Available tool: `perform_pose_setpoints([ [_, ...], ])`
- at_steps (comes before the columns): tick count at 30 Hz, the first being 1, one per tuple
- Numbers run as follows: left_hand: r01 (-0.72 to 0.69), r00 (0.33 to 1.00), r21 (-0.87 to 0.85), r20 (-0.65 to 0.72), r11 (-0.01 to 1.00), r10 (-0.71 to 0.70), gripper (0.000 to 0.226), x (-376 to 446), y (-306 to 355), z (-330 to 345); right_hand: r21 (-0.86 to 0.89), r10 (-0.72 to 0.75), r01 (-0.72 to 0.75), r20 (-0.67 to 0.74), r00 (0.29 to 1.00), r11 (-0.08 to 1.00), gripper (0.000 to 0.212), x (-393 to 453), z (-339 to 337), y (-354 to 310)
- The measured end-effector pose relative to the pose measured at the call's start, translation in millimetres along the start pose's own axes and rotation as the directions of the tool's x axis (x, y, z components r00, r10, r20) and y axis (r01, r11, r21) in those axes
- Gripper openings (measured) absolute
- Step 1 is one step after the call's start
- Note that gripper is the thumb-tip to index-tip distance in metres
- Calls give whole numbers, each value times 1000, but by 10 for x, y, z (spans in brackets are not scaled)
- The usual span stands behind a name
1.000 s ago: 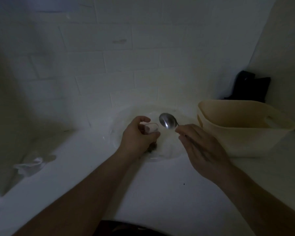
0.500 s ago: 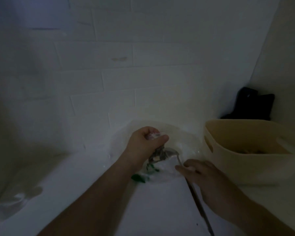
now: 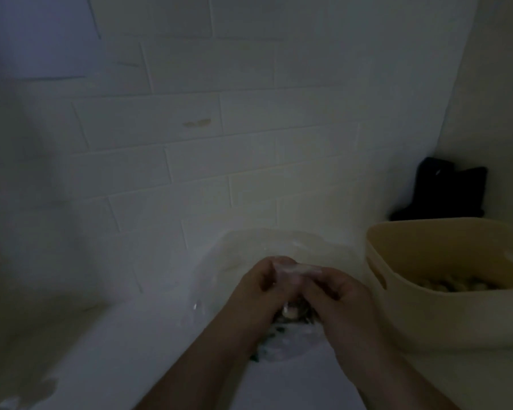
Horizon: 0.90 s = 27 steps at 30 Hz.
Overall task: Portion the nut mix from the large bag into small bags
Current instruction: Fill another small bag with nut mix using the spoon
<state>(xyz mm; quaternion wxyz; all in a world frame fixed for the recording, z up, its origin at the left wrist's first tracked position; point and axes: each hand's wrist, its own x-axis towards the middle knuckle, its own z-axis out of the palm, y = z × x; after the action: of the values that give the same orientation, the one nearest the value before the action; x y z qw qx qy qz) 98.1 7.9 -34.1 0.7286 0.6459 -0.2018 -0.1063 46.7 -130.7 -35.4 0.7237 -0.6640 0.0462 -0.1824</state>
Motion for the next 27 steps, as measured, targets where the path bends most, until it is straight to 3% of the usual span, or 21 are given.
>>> perform_pose_setpoints([
  [2, -33, 990, 74, 140, 997, 23, 36, -28, -7, -1, 60, 4, -1, -56, 998, 998, 18, 5, -58, -36],
  [5, -47, 986, 93, 167, 995, 31, 44, -31, -16, 47, 71, -21, 27, -87, 996, 997, 23, -28, -123, -82],
  [9, -96, 968, 47, 238, 994, 82, 50, -55, 5, 102, 80, -73, 84, -135, 988, 993, 15, -42, -198, -99],
  [12, -84, 990, -67, 110, 994, 91, 23, -74, 69, 172, 78, -100, 112, -137, 986, 991, 10, -35, -229, -120],
  [15, -98, 994, -74, -51, 992, 94, 20, -51, 57, 203, 53, -90, 96, -115, 989, 994, 17, -32, -243, -111],
  [19, -182, 977, 16, -110, 983, 183, 6, -38, 19, 200, 0, -106, 107, -84, 991, 994, 23, -39, -264, -62],
  [23, -224, 963, 55, -141, 973, 230, 9, -21, -2, 136, 5, -117, 117, -64, 991, 993, 11, -60, -268, -106],
  [27, -254, 949, 167, -146, 953, 279, 8, -15, -34, 74, -100, -137, 130, -68, 988, 986, 16, -57, -298, -76],
])
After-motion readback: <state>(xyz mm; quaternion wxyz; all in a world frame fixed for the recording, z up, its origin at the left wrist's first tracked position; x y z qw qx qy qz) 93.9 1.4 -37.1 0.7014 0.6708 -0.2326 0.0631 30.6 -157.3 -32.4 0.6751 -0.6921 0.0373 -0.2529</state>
